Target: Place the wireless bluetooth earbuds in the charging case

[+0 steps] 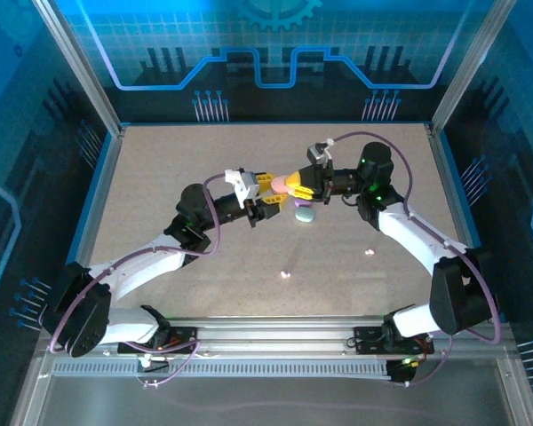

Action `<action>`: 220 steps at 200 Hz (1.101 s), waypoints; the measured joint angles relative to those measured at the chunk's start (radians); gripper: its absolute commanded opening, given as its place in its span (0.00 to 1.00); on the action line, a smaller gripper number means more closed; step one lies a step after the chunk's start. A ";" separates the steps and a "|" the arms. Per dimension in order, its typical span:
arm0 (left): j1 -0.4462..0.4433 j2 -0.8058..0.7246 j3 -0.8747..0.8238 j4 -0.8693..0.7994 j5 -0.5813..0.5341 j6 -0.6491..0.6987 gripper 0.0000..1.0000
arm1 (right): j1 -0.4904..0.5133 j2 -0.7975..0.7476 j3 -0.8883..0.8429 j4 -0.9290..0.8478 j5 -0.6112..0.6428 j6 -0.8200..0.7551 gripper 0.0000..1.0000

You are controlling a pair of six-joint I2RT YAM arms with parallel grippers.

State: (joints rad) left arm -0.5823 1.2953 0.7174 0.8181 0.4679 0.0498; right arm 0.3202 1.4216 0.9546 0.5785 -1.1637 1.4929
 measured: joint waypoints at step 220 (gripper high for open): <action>-0.016 0.000 0.040 -0.192 0.092 0.000 0.25 | 0.136 -0.384 0.124 -0.998 0.728 -1.502 0.59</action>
State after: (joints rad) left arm -0.5987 1.2953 0.7574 0.6262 0.5594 0.0494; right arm 0.4564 1.0378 1.0790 -0.4194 -0.4358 -0.0093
